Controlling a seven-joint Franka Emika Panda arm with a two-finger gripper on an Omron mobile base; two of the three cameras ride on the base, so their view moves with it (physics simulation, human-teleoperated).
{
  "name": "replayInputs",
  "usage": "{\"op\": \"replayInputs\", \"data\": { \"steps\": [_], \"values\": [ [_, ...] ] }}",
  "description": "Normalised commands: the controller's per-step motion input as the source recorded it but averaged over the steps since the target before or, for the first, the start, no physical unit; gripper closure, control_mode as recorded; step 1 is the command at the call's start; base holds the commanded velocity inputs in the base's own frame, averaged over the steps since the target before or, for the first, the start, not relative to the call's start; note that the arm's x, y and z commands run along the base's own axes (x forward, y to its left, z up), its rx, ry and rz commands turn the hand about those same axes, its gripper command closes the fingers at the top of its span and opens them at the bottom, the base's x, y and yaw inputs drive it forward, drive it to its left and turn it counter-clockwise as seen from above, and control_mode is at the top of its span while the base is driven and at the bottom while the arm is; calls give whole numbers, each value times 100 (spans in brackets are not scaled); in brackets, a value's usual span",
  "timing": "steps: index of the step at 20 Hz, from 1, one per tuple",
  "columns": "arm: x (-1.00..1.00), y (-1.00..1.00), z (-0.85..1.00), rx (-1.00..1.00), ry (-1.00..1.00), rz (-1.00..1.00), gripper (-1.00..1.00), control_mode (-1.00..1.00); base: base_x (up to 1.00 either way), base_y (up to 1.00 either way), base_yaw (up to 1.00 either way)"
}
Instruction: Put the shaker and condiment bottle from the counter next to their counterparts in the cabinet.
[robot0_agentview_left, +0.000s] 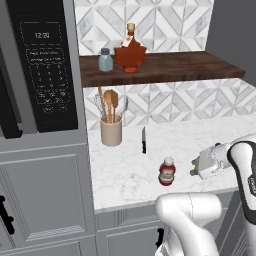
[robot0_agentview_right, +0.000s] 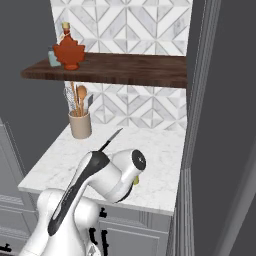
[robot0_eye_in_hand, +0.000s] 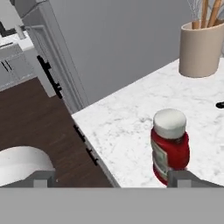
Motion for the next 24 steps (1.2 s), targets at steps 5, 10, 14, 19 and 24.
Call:
{"op": "replayInputs", "data": {
  "steps": [5,10,14,19,24],
  "values": [
    [53,0,-1,5,0,9,-100,-100,0,0,0],
    [31,0,0,2,0,4,-100,-100,0,0,0],
    [1,0,-12,0,-4,0,-100,-100,0,0,0],
    [0,0,-34,0,-11,0,-100,-100,0,0,0],
    [0,5,-46,0,-21,-9,-100,-100,0,0,0]
  ]
}}
